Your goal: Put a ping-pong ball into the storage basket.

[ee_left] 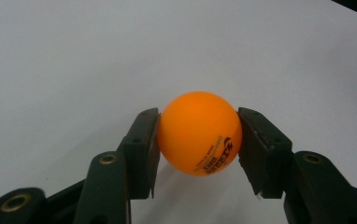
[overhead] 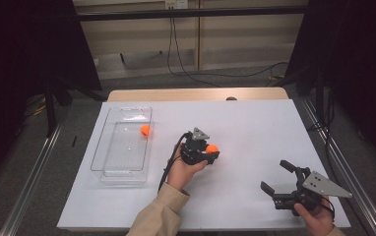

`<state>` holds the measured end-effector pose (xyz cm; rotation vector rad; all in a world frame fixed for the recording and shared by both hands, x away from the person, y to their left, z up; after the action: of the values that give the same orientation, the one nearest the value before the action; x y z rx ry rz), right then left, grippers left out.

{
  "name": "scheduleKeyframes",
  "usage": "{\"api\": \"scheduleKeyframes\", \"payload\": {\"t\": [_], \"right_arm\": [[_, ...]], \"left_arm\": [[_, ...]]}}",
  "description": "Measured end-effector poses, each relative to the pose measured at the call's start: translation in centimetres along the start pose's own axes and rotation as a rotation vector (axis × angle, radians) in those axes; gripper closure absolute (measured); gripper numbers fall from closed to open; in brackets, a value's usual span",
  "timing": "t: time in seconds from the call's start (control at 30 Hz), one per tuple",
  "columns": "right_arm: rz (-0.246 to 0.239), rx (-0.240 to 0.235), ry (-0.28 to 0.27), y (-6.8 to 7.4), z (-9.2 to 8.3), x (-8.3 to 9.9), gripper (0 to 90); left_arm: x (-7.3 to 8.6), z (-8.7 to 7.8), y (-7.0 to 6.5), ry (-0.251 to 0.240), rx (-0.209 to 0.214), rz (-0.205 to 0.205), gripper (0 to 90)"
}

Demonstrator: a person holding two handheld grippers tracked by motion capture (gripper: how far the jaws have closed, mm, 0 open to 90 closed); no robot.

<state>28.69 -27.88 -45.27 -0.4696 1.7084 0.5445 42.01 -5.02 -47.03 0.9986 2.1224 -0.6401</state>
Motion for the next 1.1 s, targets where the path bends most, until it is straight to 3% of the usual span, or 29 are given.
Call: {"api": "scheduleKeyframes", "payload": {"t": [0.27, 1.1], "right_arm": [[0.0, -0.001, 0.0, 0.1, 0.0, 0.0, 1.3], [-0.005, 0.0, 0.001, 0.0, 0.0, 0.0, 1.4]], "left_arm": [[-0.1, -0.4, -0.1, -0.013, 0.009, -0.001, 50.9], [-0.2, -2.2, 1.2, -0.025, -0.021, -0.006, 50.9]]}}
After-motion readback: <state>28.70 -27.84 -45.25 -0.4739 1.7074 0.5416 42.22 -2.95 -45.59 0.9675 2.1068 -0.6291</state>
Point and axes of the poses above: each handheld gripper's, and its own axes: z roughly forward along the jaws, x roughly out of its underside, y roughly to its left, the point moved 6 cm from there along z, roughly forward along the jaws, and after that the axes turned 3 degrees about z, right-handed, at the moved point
